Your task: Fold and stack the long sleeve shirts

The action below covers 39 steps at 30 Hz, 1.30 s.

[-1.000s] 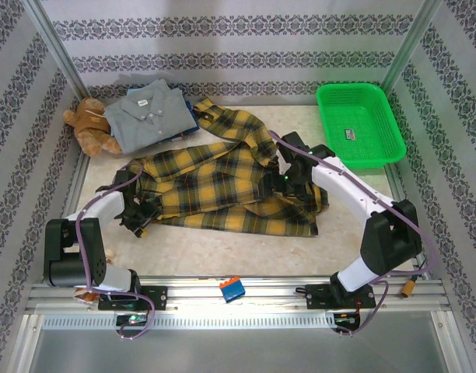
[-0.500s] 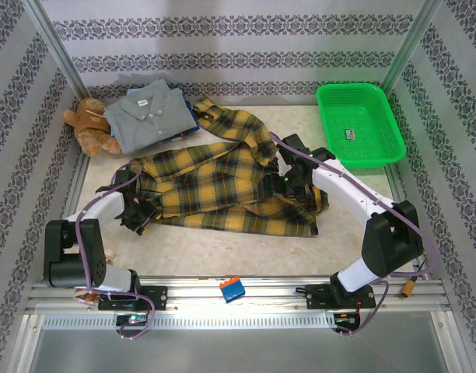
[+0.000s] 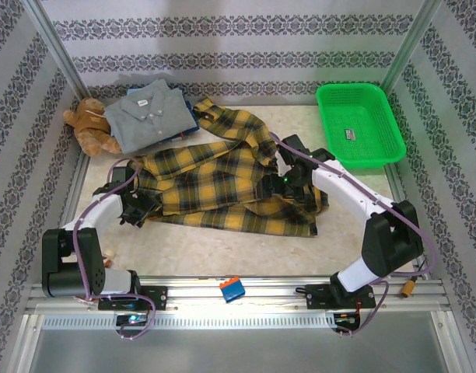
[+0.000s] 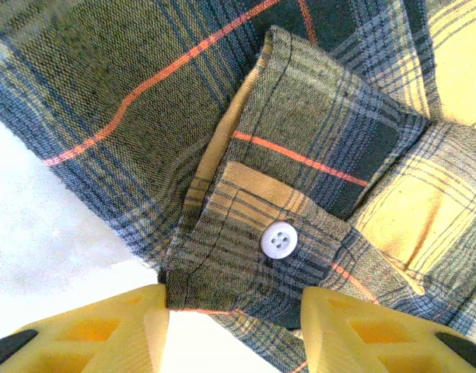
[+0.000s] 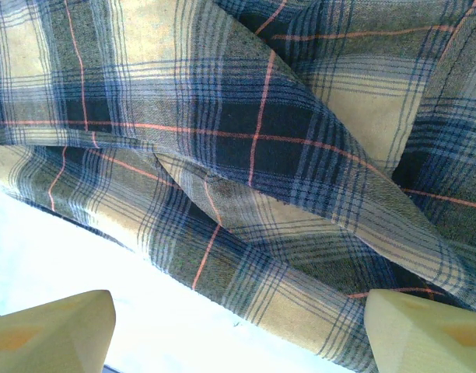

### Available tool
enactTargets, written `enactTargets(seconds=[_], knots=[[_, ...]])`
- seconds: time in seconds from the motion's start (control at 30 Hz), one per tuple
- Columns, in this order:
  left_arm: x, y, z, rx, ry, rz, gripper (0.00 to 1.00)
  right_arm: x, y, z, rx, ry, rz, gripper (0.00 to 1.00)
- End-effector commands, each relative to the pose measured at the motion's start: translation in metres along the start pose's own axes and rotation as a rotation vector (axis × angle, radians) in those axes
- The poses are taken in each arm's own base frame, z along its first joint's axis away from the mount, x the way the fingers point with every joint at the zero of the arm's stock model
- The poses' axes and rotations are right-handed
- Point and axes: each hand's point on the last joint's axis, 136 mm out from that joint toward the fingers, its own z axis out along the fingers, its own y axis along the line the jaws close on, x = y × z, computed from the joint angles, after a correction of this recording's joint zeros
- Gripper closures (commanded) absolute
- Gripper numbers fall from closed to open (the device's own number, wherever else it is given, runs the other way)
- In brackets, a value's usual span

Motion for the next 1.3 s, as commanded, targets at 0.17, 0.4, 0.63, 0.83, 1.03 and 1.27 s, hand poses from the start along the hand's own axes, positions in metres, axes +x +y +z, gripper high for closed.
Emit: enactTargets(seconds=[0.17,0.4,0.63,0.83,1.03,1.27], knots=[[0.001,0.010,0.009,-0.034,-0.002,-0.012,0.70,0.009,-0.003,0.001,-0.006,0.016,0.018,0.16],[-0.017,0.013,-0.016,-0.098,-0.072,0.085,0.93,0.018,-0.032,0.002,0.106,0.015,0.100,0.16],[-0.044,0.007,-0.050,-0.140,-0.162,0.204,0.96,0.024,-0.063,0.001,0.168,-0.019,0.241,0.15],[-0.061,0.014,-0.065,-0.163,-0.217,0.233,0.97,0.022,-0.076,-0.006,0.212,-0.044,0.263,0.15],[-0.076,0.025,-0.068,-0.189,-0.246,0.242,0.96,0.016,-0.075,-0.004,0.198,-0.046,0.271,0.15],[-0.103,0.013,-0.060,-0.187,-0.285,0.299,0.96,0.007,-0.049,0.015,0.108,-0.010,0.230,0.21]])
